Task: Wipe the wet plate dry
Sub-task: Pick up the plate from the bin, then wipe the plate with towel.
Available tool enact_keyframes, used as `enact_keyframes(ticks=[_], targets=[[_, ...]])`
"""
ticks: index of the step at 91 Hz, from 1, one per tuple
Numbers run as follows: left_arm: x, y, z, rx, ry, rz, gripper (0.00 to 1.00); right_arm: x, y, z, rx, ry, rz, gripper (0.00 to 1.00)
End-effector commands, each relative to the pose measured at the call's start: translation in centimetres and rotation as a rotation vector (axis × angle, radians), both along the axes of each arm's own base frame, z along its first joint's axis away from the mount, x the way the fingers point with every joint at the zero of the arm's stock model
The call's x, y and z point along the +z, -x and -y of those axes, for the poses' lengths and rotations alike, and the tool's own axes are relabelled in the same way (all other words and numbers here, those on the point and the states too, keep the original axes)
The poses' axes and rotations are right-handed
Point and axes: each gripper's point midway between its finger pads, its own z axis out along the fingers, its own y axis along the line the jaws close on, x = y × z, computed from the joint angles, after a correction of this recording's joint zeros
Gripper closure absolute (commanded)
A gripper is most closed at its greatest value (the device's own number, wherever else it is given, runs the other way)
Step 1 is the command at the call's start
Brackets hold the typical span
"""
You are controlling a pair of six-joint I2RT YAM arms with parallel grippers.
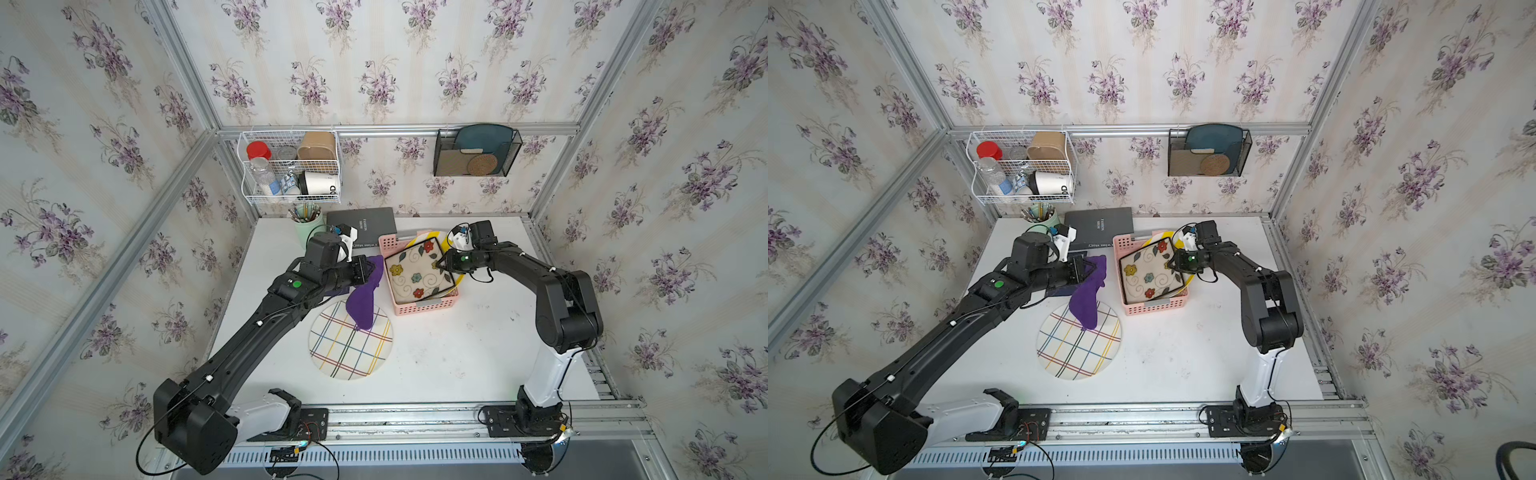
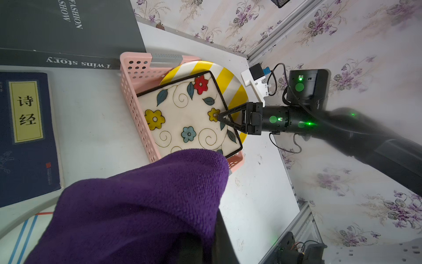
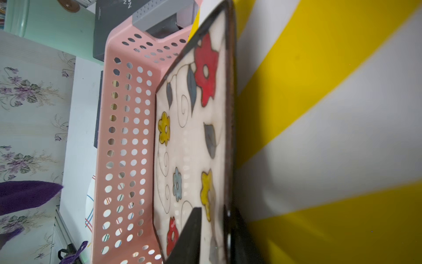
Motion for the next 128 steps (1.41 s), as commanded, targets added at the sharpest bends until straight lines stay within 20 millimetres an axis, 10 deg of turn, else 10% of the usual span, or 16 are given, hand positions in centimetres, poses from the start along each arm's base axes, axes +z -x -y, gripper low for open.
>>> enact_keyframes(ticks=[1, 41, 58, 89, 117, 128], targets=[[0.8, -0.4, 0.4, -0.006, 0.033, 0.027, 1.0, 0.7, 0.8, 1.5, -0.045, 0.064, -0.008, 0.95], [8.4, 1.9, 4.7, -0.248, 0.289, 0.152, 1.0, 17.2, 2.6, 1.2, -0.199, -0.247, 0.397, 1.0], [7.6, 1.3, 6.2, -0.264, 0.209, 0.139, 1.0, 20.4, 4.8, 0.3, -0.197, -0.4, 0.451, 1.0], [-1.4, -2.4, 6.9, -0.138, 0.047, -0.049, 1.0, 27.7, 9.2, -4.0, -0.127, -0.729, 0.549, 1.0], [3.7, -4.2, 7.0, -0.151, 0.002, 0.12, 1.0, 29.9, 15.7, -12.3, 0.131, -0.78, 0.583, 1.0], [6.1, -2.7, 10.0, -0.325, 0.099, 0.146, 1.0, 31.6, 15.7, -11.9, 0.09, -0.816, 0.618, 1.0]])
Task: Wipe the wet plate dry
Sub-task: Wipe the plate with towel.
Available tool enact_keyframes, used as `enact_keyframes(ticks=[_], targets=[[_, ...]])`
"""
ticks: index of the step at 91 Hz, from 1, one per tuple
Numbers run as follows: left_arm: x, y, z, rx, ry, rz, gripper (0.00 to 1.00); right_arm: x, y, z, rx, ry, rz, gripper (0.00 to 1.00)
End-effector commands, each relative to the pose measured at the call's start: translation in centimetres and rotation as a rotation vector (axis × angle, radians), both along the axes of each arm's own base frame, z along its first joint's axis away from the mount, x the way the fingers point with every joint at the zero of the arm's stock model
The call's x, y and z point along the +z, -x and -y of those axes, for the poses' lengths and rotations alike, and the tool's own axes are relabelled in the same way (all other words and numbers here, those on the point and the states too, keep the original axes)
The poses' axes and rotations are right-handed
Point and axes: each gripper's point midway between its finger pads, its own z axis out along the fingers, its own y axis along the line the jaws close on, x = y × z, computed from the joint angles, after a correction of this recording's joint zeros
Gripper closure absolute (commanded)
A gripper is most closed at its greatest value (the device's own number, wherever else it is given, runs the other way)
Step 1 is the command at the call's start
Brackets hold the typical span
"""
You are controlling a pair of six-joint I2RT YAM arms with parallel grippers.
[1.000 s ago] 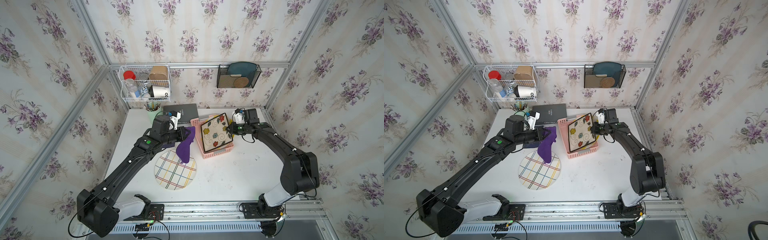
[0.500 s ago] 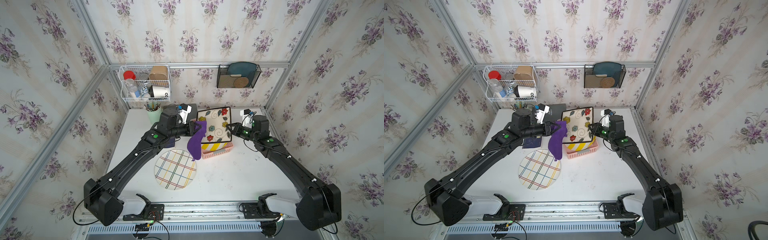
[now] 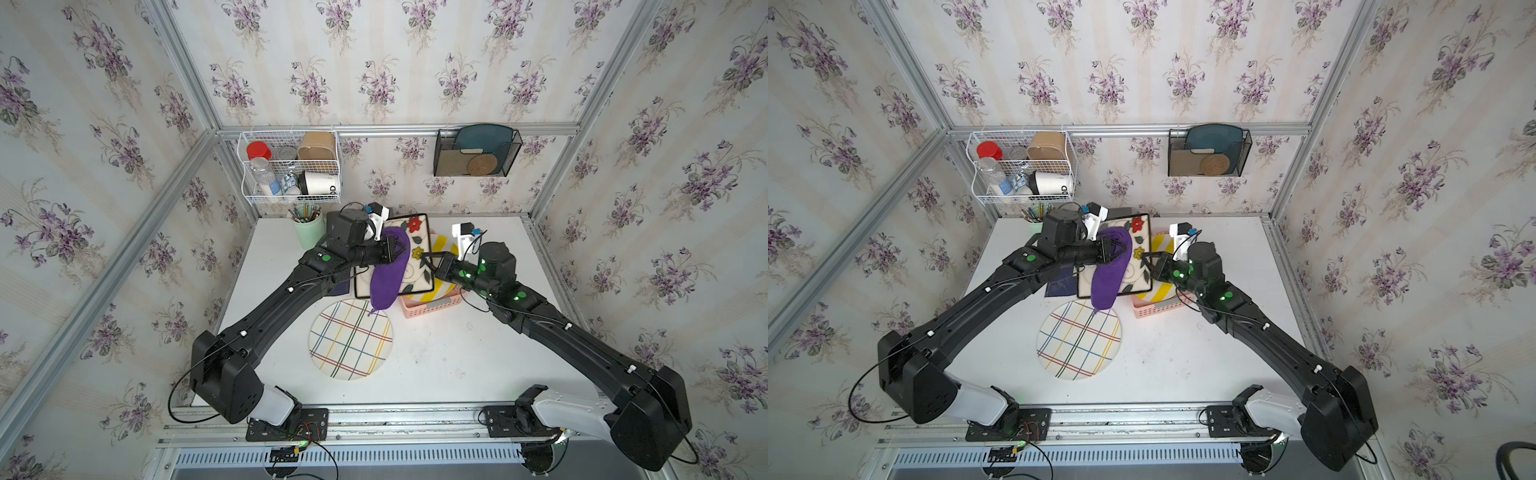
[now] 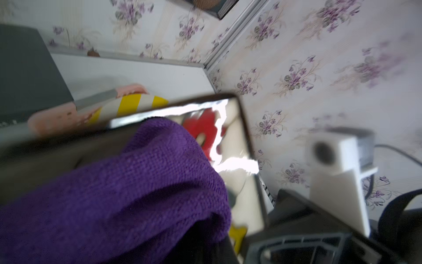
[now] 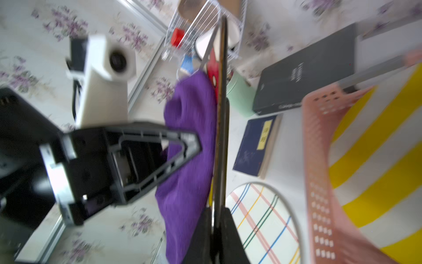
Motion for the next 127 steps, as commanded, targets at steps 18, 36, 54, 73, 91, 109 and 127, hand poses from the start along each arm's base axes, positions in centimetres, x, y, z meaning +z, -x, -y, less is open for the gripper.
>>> enact_keyframes(ticks=[18, 36, 54, 73, 91, 109, 127], targets=[[-3.4, 2.4, 2.0, -0.121, -0.063, -0.053, 1.0, 12.2, -2.0, 5.1, -0.113, -0.265, 0.32, 1.0], [-4.4, 6.5, 2.6, -0.277, 0.011, -0.112, 1.0, 11.1, -2.3, 6.1, -0.126, -0.263, 0.286, 1.0], [-2.9, 7.9, 5.7, -0.359, 0.05, -0.09, 1.0, 10.5, -0.8, 2.1, -0.022, -0.306, 0.26, 1.0], [-4.8, 3.4, 2.1, -0.083, -0.091, -0.091, 1.0, 10.8, -3.5, 6.0, -0.18, -0.259, 0.271, 1.0], [-3.2, 0.2, -2.9, 0.103, -0.126, -0.03, 1.0, 8.8, -1.6, 4.1, -0.065, -0.188, 0.288, 1.0], [0.6, 0.5, 0.2, -0.08, -0.014, 0.035, 1.0, 7.7, 1.2, 0.8, 0.047, -0.223, 0.273, 1.0], [-0.2, 0.4, 1.9, -0.108, -0.028, 0.006, 1.0, 9.7, -0.8, 3.4, -0.042, -0.261, 0.29, 1.0]])
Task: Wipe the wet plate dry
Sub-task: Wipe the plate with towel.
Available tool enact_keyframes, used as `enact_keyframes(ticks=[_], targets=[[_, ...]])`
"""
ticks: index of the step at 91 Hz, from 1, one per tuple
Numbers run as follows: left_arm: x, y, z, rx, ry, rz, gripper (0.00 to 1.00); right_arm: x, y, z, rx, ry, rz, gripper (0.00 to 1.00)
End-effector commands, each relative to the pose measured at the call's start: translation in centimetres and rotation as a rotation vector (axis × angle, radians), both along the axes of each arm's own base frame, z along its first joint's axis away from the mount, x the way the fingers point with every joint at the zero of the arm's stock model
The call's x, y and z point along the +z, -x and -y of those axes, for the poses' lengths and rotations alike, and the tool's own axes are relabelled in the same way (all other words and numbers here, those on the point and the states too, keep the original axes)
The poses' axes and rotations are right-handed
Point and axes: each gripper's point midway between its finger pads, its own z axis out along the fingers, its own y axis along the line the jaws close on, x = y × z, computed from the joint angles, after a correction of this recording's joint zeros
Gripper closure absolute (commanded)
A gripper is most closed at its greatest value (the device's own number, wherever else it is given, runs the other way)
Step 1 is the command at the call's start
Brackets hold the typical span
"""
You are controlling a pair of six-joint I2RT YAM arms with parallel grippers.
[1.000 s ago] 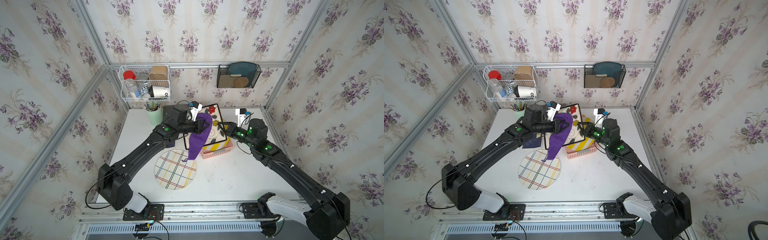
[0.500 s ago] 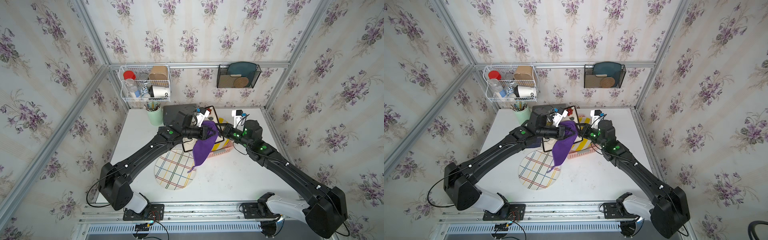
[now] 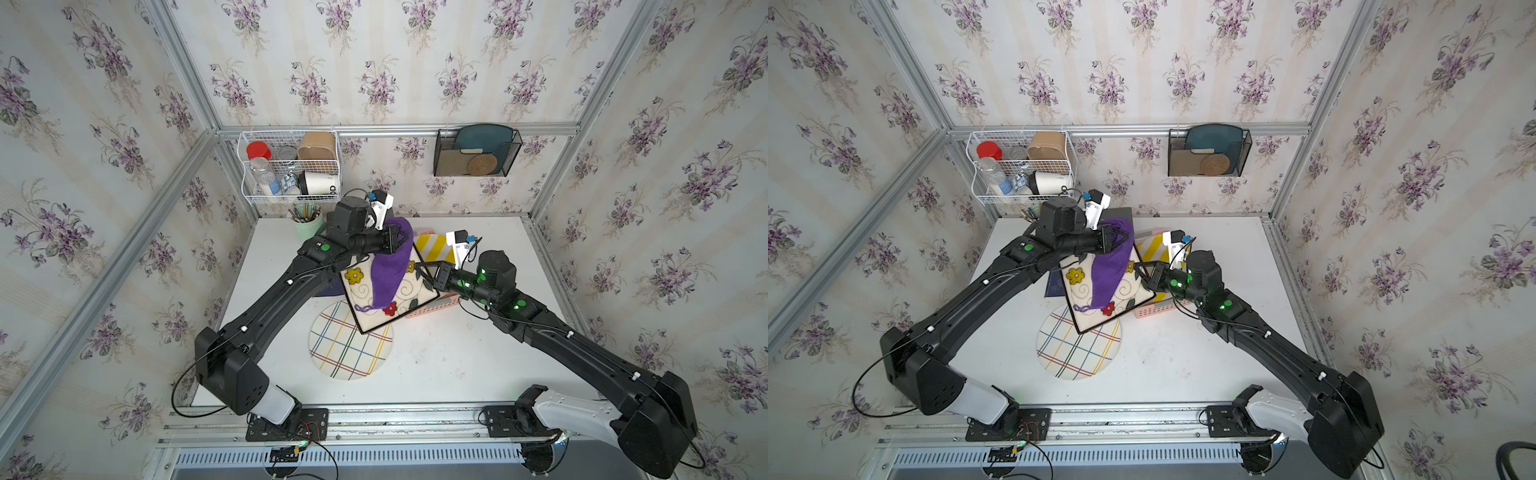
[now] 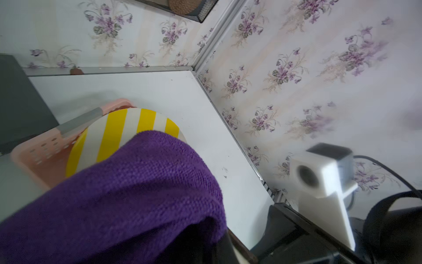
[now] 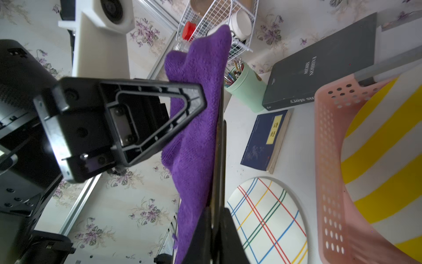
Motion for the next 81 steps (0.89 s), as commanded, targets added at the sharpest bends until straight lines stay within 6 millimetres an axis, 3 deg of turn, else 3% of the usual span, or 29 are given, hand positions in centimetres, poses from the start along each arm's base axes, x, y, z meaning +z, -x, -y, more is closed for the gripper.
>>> enact_keyframes(ticks=[1, 11, 19, 34, 41, 48, 53, 67, 81], targets=[[-0.8, 0.2, -0.4, 0.006, -0.028, -0.012, 1.0, 9.6, -0.1, 1.3, -0.002, -0.234, 0.263, 1.0], [-1.8, -0.2, -3.9, 0.133, -0.099, 0.002, 1.0, 10.1, -1.8, 4.5, -0.094, -0.229, 0.268, 1.0], [-2.2, 1.3, -4.6, 0.097, -0.112, 0.013, 1.0, 10.5, -2.0, 5.6, -0.125, -0.229, 0.273, 1.0], [-3.2, 4.3, -2.3, -0.045, -0.001, -0.114, 1.0, 10.2, -2.0, 4.0, -0.058, -0.291, 0.231, 1.0], [-2.9, 4.2, -1.7, -0.042, 0.041, -0.12, 1.0, 10.1, -1.9, 3.2, -0.041, -0.306, 0.229, 1.0], [-2.0, 2.7, -3.0, 0.054, 0.012, -0.087, 1.0, 10.1, -2.2, 3.4, -0.059, -0.305, 0.235, 1.0], [-0.9, 1.2, -4.6, 0.139, -0.005, -0.059, 1.0, 10.5, -2.6, 4.3, -0.089, -0.303, 0.248, 1.0], [6.9, -0.3, -8.7, 0.215, 0.206, 0.02, 1.0, 12.2, -3.8, 8.8, -0.163, -0.355, 0.273, 1.0], [13.5, 0.5, -11.1, 0.147, 0.548, 0.0, 1.0, 15.1, -2.9, 12.8, -0.199, -0.416, 0.345, 1.0]])
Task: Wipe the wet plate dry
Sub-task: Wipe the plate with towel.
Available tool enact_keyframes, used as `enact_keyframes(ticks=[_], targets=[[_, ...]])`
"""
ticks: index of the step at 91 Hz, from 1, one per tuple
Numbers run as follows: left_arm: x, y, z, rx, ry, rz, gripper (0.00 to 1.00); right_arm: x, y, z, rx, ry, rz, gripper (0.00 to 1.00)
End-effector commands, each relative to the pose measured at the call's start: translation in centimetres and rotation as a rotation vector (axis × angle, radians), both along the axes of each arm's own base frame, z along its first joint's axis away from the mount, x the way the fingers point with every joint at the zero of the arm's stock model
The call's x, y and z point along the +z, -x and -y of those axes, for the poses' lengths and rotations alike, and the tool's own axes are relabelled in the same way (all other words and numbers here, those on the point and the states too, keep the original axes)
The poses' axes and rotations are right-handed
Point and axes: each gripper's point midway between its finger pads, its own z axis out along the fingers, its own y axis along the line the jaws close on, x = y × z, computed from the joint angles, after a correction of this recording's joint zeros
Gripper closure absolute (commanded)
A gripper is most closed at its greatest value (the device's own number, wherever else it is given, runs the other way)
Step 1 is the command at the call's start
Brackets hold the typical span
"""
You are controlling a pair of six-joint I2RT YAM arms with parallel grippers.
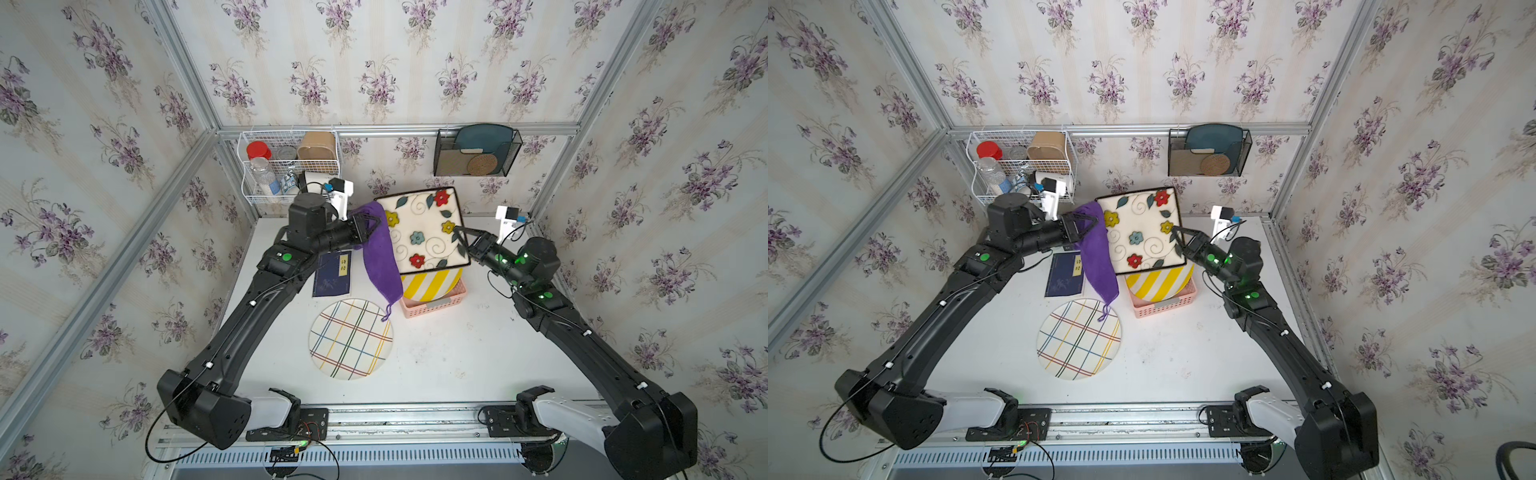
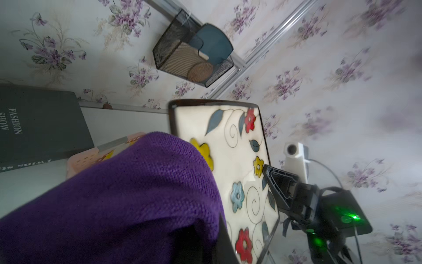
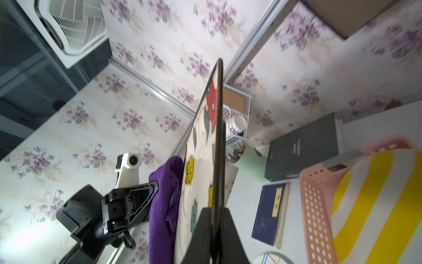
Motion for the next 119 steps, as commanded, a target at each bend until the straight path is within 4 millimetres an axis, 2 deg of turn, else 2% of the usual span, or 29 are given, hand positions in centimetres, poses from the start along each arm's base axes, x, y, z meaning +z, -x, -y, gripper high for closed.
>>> enact_keyframes(ticks=[1, 15, 21, 23, 30, 38, 45, 62, 73, 78, 79, 85, 94, 103, 110, 119], targets=[[6.3, 1.3, -0.6, -0.1, 0.297, 0.047, 1.0, 7.3, 2.9, 1.6, 0.045, -0.131, 0.246, 1.0], [10.8, 2.9, 0.0, -0.265, 0.534, 0.096, 1.0, 9.9, 5.1, 1.7, 0.127, -0.233, 0.342, 1.0], [12.0, 2.9, 0.0, -0.321, 0.645, 0.083, 1.0, 10.4, 5.6, 1.7, 0.159, -0.276, 0.365, 1.0], [11.6, 2.1, 0.3, -0.331, 0.674, 0.062, 1.0, 10.4, 5.5, 1.5, 0.169, -0.282, 0.36, 1.0], [12.7, 2.1, 0.9, -0.399, 0.753, 0.081, 1.0, 10.5, 5.5, 1.0, 0.2, -0.302, 0.367, 1.0], [12.8, 1.9, 2.2, -0.448, 0.797, 0.059, 1.0, 10.9, 5.8, 0.0, 0.232, -0.309, 0.385, 1.0], [13.0, 2.0, 3.1, -0.473, 0.827, 0.054, 1.0, 10.5, 5.4, -1.0, 0.242, -0.304, 0.364, 1.0], [15.3, 4.2, 5.0, -0.573, 0.916, 0.072, 1.0, 9.8, 4.5, -3.2, 0.267, -0.312, 0.323, 1.0], [15.6, 6.1, 7.3, -0.628, 0.932, 0.055, 1.0, 12.0, 3.2, -3.5, 0.242, -0.341, 0.361, 1.0], [15.2, 6.7, 8.5, -0.642, 0.935, 0.03, 1.0, 13.5, 2.4, -3.1, 0.214, -0.356, 0.394, 1.0], [15.1, 6.8, 8.7, -0.645, 0.935, 0.025, 1.0, 13.1, 1.9, -3.1, 0.208, -0.355, 0.383, 1.0], [14.4, 7.0, 9.5, -0.653, 0.944, -0.002, 1.0, 15.2, 1.2, -2.3, 0.169, -0.374, 0.427, 1.0], [14.2, 6.9, 8.8, -0.65, 0.985, -0.014, 1.0, 16.5, 0.1, -0.1, 0.102, -0.396, 0.454, 1.0], [14.5, 6.1, 7.0, -0.626, 1.008, 0.009, 1.0, 16.5, 0.4, 1.4, 0.075, -0.382, 0.47, 1.0], [14.3, 5.1, 5.8, -0.595, 1.026, 0.016, 1.0, 15.8, 1.4, 1.1, 0.089, -0.347, 0.48, 1.0], [14.3, 4.4, 5.8, -0.592, 1.034, 0.018, 1.0, 13.8, 3.0, -1.1, 0.151, -0.347, 0.449, 1.0]])
